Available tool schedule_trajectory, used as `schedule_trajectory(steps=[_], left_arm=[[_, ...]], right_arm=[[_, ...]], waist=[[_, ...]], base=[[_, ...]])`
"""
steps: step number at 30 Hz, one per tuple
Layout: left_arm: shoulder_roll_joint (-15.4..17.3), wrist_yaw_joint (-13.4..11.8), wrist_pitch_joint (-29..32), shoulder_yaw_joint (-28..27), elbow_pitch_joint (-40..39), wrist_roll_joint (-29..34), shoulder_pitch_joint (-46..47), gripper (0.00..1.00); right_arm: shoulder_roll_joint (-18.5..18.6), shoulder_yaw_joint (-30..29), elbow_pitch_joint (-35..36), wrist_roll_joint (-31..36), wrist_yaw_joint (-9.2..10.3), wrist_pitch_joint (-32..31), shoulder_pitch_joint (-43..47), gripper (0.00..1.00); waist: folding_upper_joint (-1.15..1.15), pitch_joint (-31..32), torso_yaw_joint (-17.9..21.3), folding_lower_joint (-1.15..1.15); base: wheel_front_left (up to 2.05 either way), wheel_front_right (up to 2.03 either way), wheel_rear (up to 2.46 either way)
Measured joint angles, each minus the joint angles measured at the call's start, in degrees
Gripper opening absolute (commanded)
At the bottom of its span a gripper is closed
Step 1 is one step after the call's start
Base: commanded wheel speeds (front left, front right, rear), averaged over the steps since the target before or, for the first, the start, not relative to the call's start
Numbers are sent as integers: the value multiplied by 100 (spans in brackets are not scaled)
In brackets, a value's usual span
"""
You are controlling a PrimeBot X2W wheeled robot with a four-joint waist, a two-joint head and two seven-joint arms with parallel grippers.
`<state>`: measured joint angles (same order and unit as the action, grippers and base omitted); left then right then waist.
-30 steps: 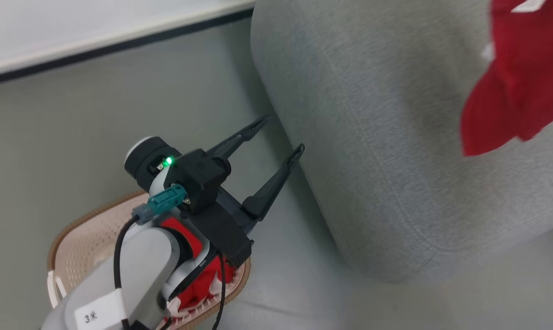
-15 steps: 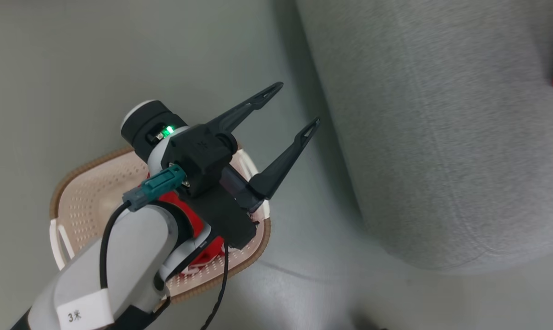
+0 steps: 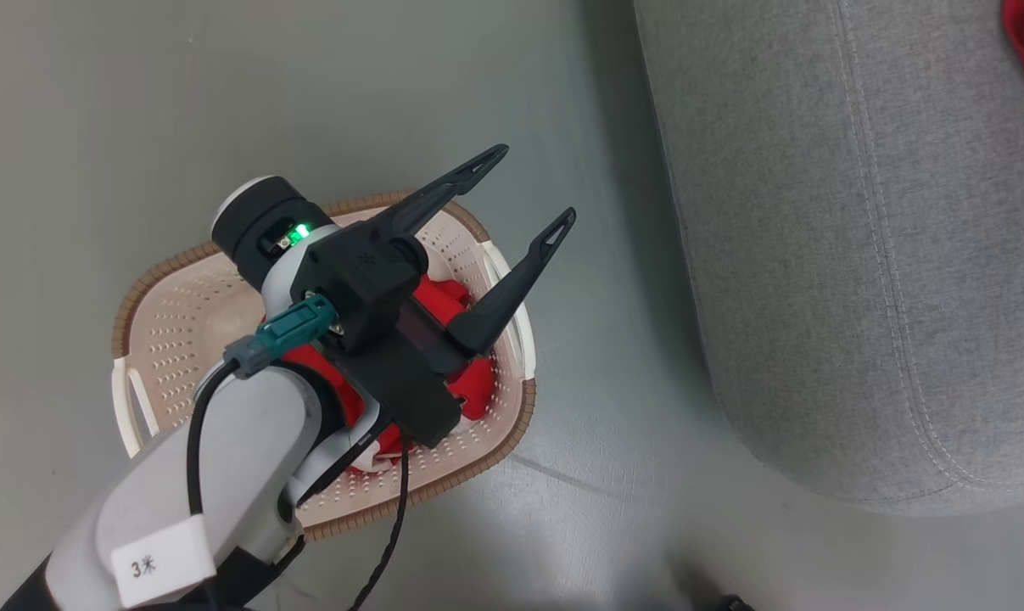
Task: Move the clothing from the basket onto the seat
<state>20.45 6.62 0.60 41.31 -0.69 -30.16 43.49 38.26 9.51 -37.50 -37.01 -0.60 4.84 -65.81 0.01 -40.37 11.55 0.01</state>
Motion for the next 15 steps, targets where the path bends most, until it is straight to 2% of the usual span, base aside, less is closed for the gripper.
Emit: schedule_trajectory(steps=[8, 9, 10, 11, 12, 15], left_arm=[[-46, 2, -210, 74, 266, -2, -14, 100], [-53, 3, -242, 79, 303, -3, -19, 100], [-59, 3, -277, 86, 341, -11, -24, 100], [-63, 5, -294, 89, 374, -20, -26, 100], [-67, 36, -331, 91, 407, -30, -29, 100], [-113, 43, -430, 104, 530, -63, -52, 100]], right_arm=[[-130, 430, -799, 147, -125, -497, 580, 0], [-172, 445, -900, 147, -125, -565, 619, 26], [-211, 469, -981, 147, -125, -638, 660, 70], [-236, 512, -1051, 149, -146, -680, 700, 70], [-257, 534, -1111, 152, -153, -683, 737, 100], [-285, 576, -1313, 168, -174, -768, 782, 100]], waist=[[0, 257, 18, -1], [-1, 297, 19, -2], [-1, 340, 19, -2], [-1, 383, 19, -2], [-1, 427, 19, -2], [-1, 572, 14, -2]], base=[[0, 0, 0], [0, 0, 0], [0, 0, 0], [0, 0, 0], [0, 0, 0], [0, 0, 0]])
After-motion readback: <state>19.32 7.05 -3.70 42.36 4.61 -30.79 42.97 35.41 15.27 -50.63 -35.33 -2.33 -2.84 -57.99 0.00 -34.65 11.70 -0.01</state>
